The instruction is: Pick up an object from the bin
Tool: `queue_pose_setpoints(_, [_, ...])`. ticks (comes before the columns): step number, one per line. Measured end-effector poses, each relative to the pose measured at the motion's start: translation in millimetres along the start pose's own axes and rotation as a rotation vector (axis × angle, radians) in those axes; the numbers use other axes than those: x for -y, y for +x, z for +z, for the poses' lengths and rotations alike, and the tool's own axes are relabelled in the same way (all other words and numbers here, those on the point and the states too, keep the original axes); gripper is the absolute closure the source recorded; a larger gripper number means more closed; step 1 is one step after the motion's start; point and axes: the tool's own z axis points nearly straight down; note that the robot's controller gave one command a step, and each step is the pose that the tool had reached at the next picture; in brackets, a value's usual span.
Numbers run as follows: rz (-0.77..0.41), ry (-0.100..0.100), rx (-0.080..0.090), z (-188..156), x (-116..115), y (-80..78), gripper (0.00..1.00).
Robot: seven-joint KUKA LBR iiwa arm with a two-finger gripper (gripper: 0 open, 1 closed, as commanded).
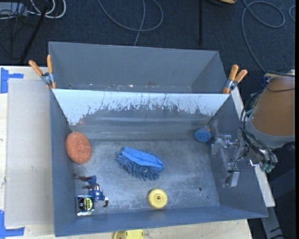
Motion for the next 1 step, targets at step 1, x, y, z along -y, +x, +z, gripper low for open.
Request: queue_pose_setpoints(1, [-0.003, 0.002, 0.006, -4.4, -0.4, -1.3, 0.00])
